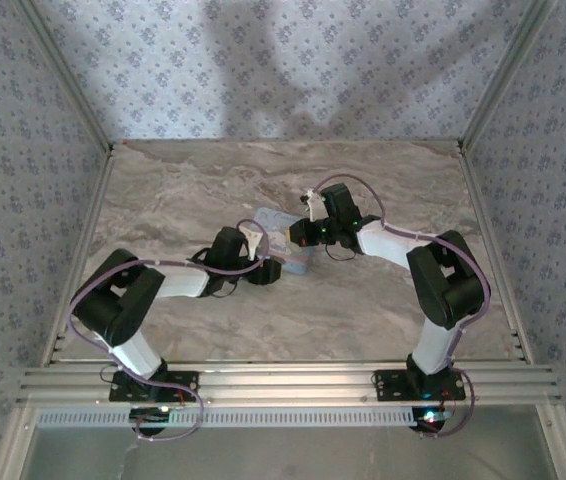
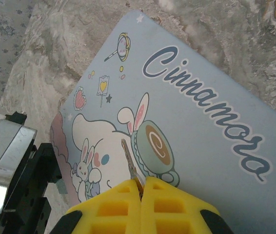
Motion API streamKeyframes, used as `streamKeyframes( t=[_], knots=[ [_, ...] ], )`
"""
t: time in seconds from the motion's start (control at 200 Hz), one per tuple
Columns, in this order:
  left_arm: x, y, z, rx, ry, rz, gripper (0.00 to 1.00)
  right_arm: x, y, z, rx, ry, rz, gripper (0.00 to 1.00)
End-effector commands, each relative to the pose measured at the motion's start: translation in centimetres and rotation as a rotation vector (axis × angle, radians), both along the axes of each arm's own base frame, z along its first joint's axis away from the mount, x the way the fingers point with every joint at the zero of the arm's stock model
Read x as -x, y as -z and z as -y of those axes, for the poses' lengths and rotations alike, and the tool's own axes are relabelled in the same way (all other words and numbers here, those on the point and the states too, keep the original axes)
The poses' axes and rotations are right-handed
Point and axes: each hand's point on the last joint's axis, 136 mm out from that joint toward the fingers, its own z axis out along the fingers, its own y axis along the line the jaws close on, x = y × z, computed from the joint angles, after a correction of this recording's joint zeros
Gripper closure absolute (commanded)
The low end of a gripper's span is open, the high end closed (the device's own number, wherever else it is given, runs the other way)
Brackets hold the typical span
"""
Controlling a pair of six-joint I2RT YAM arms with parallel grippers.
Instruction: Unlock the padlock with the key
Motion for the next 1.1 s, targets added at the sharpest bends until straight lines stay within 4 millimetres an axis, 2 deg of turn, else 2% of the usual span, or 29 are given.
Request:
streamKeyframes(
  t=[0.0,0.265,0.595,0.914,1.094],
  knots=[
    [0.5,0.0,2.2,0.017,0.071,0.014,0.37,1.3,2.4,0.4,0.054,-0.008,-0.055,1.00],
    [0.6,-0.4,2.9,-0.006,0.081,0.041,0.45,1.4,2.4,0.2,0.056,-0.012,-0.054,1.00],
    [0.9,-1.1,3.4,-0.005,0.095,0.051,0.50,1.3,2.2,0.1,0.054,-0.012,-0.050,1.00],
    [-0.2,-0.9,2.8,-0.035,0.020,0.041,0.50,1.4,2.1,0.0,0.053,-0.015,-0.049,1.00],
    [-0.6,-0.7,2.6,-0.042,-0.010,0.036,0.56,1.6,2.1,-0.1,0.053,-0.017,-0.052,1.00]
  ],
)
